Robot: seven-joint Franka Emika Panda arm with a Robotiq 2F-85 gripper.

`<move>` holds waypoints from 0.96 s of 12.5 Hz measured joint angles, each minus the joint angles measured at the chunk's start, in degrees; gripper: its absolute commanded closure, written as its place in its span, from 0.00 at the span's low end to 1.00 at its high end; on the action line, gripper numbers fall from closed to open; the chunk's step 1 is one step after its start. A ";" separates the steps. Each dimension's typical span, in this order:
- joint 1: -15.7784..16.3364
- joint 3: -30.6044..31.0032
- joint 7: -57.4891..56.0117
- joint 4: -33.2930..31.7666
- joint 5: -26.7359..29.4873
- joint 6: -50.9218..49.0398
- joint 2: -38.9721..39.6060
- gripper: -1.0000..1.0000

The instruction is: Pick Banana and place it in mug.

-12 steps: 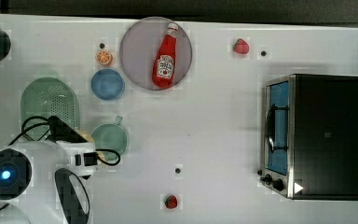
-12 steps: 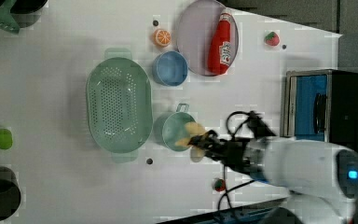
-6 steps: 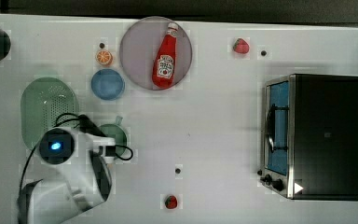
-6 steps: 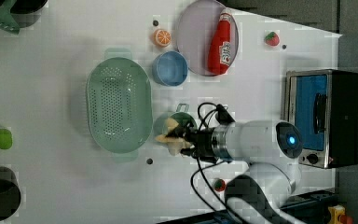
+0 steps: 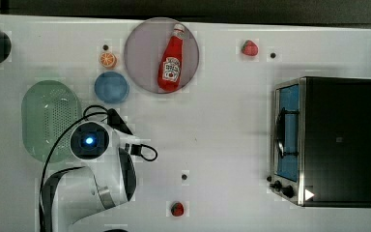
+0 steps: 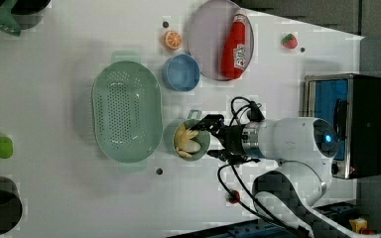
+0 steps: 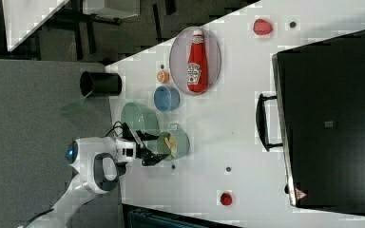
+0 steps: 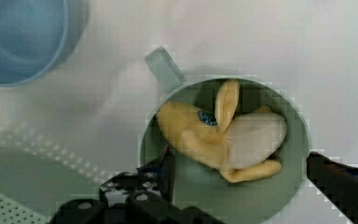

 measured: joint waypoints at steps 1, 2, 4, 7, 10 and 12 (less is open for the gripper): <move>-0.12 0.20 -0.01 0.22 -0.03 -1.31 -1.29 0.00; -0.15 0.08 -0.13 0.78 -0.20 -3.75 -2.90 0.00; -0.04 -1.72 -1.06 3.36 -0.13 -11.44 -8.46 0.00; 1.30 -9.01 -3.75 10.41 -0.22 -22.72 -18.85 0.00; 0.19 -16.94 -7.99 22.44 -0.28 -38.99 -23.21 0.00; -0.67 -21.92 -10.49 28.98 -1.08 -44.87 -23.05 0.00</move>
